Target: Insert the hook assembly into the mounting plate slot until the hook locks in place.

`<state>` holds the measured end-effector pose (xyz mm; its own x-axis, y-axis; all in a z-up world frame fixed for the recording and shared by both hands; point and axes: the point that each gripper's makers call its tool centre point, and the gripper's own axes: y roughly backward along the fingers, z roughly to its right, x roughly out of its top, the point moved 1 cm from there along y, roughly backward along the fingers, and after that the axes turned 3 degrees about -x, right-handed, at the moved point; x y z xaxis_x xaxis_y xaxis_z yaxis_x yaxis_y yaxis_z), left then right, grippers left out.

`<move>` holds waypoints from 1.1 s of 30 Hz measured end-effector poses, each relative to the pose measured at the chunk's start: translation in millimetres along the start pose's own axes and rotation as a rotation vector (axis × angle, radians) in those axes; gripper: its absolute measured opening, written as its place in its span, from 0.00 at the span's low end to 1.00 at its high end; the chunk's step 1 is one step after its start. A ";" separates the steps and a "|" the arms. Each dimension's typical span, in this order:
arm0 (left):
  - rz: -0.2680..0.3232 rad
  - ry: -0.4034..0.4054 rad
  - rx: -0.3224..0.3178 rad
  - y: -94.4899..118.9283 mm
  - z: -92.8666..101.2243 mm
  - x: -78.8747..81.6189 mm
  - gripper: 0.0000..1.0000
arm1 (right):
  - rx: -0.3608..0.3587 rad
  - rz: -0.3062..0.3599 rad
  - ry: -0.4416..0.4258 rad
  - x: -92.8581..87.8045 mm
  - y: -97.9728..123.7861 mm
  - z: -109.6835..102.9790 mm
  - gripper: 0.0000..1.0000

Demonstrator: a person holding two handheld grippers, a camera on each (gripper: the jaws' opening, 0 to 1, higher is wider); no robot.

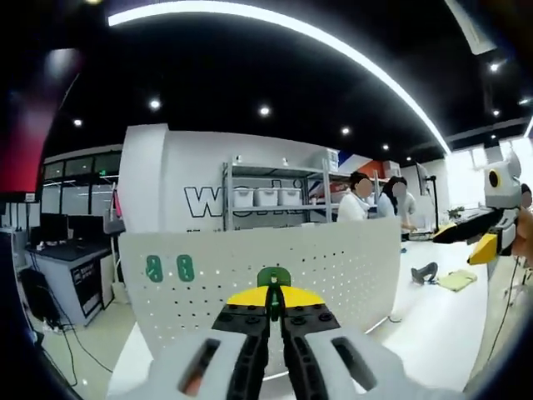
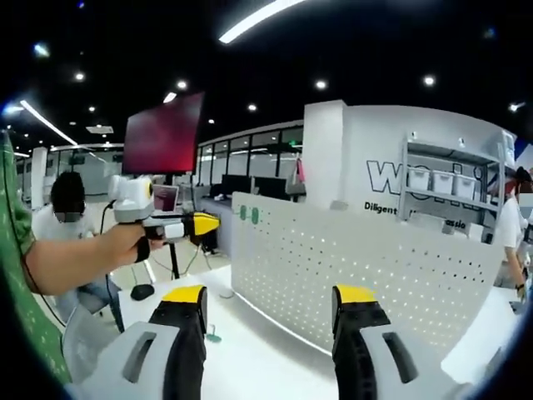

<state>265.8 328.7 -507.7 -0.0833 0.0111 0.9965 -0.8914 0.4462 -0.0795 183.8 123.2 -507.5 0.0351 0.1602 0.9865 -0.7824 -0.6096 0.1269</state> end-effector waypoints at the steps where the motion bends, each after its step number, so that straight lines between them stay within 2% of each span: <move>1: 0.004 -0.012 0.003 -3.4 -1.0 2.1 0.04 | -0.002 0.003 0.000 1.3 -0.5 0.7 0.64; 13: 0.042 -0.041 0.054 -42.8 -24.3 15.9 0.04 | -0.011 0.041 -0.001 13.3 -5.7 8.4 0.76; 25: 0.036 -0.072 0.154 -74.1 -51.9 10.7 0.04 | -0.011 0.029 -0.018 7.0 -14.9 15.5 0.77; 33: 0.030 -0.057 0.203 -86.5 -59.4 4.3 0.04 | -0.018 0.029 -0.031 5.3 -17.0 21.1 0.77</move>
<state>369.0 343.3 -494.9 -0.1310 -0.0320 0.9909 -0.9592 0.2566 -0.1186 210.4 118.1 -502.3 0.0314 0.1190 0.9924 -0.7947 -0.5992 0.0969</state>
